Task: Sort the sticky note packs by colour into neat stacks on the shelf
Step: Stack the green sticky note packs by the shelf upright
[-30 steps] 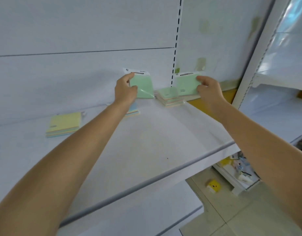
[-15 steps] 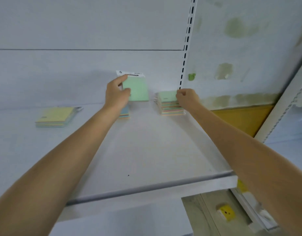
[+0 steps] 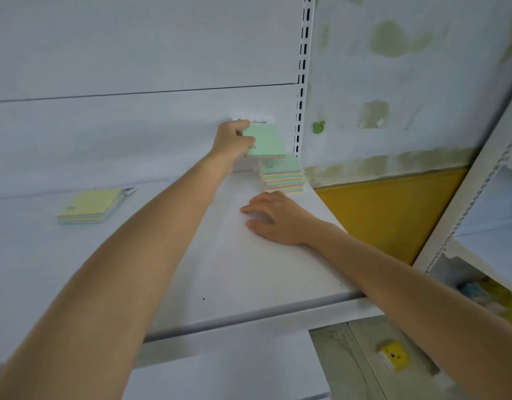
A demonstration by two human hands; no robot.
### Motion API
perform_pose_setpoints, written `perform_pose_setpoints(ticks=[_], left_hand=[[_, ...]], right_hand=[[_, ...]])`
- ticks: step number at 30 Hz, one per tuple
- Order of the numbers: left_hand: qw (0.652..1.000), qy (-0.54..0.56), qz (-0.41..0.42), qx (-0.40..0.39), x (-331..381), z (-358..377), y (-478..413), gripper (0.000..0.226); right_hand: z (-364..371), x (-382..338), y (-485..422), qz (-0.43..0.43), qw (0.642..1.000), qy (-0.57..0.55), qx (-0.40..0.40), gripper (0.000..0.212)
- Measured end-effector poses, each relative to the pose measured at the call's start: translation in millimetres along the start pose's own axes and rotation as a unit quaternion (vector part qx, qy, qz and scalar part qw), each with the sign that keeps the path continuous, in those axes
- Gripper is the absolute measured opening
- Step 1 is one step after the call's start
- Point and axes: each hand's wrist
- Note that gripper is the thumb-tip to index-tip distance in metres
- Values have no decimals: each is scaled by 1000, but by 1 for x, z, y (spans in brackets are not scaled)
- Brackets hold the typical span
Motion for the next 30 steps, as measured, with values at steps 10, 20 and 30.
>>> perform_pose_setpoints(ticks=[10, 20, 30], left_hand=[[944, -294, 108, -103, -18, 23, 13, 39], [950, -278, 67, -122, -30, 20, 17, 61], [900, -429, 68, 41, -62, -114, 63, 45]], right_hand=[[0, 1, -2, 20, 1000, -3, 1, 43], [0, -1, 1, 2, 1000, -2, 7, 42], [2, -47, -17, -90, 994, 53, -6, 35]])
Point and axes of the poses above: each hand's wrist, its own y-axis away from the middle knuckle, its own z-axis out of the palm, x = y × z, and after that the axes turned 6 degrees about -y, right-handed
